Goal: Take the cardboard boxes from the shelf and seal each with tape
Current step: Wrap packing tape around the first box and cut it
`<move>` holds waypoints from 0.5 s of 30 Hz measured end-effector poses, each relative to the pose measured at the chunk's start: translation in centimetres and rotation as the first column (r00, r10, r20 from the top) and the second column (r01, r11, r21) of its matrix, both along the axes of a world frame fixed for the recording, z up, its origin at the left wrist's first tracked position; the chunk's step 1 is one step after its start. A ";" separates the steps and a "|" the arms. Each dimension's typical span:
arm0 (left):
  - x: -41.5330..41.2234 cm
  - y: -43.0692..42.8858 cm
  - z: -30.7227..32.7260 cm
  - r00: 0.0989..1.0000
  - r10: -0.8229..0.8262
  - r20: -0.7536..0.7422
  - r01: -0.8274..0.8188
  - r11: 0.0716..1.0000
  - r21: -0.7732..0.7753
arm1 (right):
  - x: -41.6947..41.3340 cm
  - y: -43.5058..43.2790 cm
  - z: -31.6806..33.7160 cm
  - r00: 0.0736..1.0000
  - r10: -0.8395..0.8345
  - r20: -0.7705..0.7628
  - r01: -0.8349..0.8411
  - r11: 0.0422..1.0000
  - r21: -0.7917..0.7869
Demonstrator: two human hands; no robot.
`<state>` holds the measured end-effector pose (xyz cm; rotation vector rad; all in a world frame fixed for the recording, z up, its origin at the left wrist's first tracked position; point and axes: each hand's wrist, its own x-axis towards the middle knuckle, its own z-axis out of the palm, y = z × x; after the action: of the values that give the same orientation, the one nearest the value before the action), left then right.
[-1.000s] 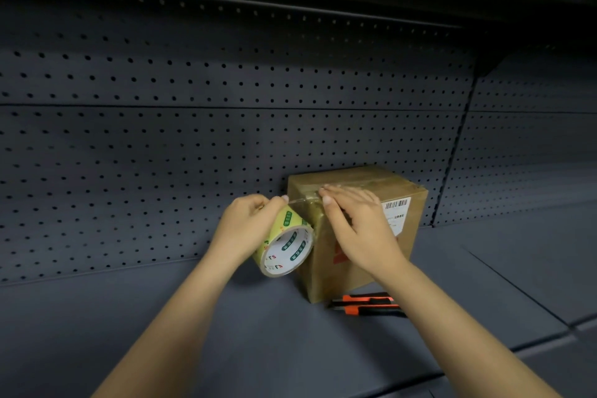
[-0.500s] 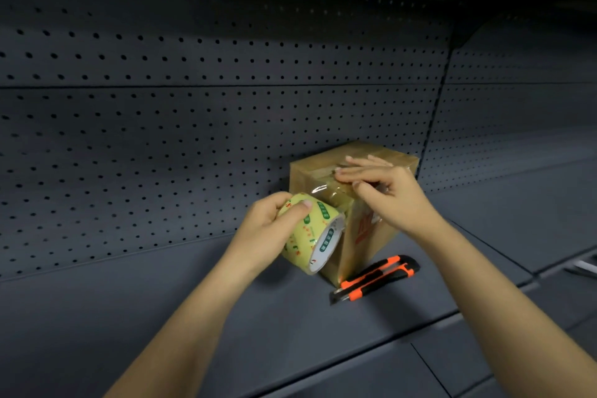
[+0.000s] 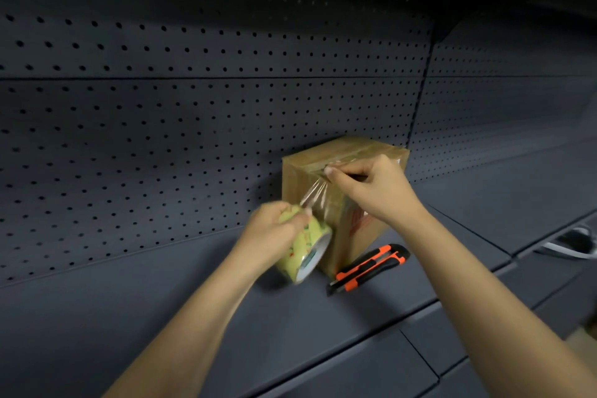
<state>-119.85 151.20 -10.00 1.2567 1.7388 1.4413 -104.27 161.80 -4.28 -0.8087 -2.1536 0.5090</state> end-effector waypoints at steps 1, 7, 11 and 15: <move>0.1 -0.1 -0.8 1.000 0.015 -0.006 -0.015 0.999 -0.032 | 0.0 -0.1 0.1 1.000 -0.004 0.008 0.004 1.000 -0.001; -0.5 -0.2 -1.3 1.000 0.012 0.022 -0.012 1.000 -0.010 | -0.4 -1.2 1.3 0.996 -0.027 0.079 0.032 0.998 -0.062; -0.4 -0.2 -1.6 0.999 0.038 0.002 -0.038 0.999 -0.001 | -1.1 -1.9 0.5 0.988 -0.113 0.104 0.102 0.989 0.109; 0.0 0.0 -2.0 0.996 0.065 -0.055 -0.066 0.998 -0.002 | -1.2 -2.1 -0.9 0.991 -0.084 0.100 0.058 0.968 0.242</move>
<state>-119.83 151.19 -12.03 1.2593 1.8338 1.4526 -105.46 159.70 -5.18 -0.7905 -2.2236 0.1660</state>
